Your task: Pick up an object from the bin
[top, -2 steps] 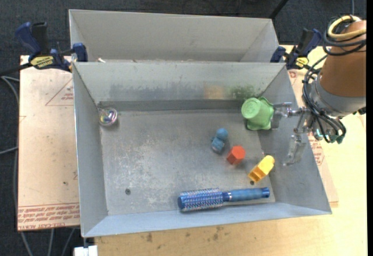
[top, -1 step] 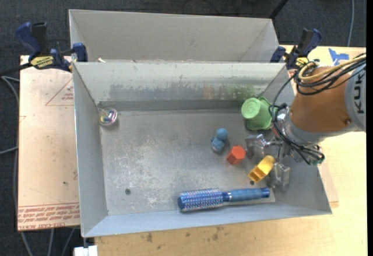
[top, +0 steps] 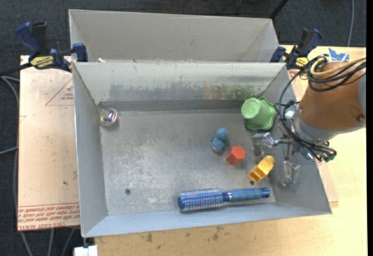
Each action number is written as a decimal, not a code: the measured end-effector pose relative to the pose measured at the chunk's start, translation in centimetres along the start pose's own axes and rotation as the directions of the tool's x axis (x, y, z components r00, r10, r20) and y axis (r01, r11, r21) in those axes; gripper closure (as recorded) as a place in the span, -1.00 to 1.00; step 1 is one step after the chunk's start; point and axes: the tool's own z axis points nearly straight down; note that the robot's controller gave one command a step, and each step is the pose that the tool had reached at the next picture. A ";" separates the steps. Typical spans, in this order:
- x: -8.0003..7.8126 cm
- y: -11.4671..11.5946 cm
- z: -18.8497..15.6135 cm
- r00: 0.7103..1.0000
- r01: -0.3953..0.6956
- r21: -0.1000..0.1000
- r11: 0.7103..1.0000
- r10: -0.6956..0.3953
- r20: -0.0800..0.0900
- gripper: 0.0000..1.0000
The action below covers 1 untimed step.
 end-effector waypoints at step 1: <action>-0.5 0.2 0.2 0.963 0.269 -0.015 0.963 -0.269 0.003 -1.00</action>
Offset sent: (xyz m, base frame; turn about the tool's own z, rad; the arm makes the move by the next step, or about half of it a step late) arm 0.0033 -0.0038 -0.0010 -0.2755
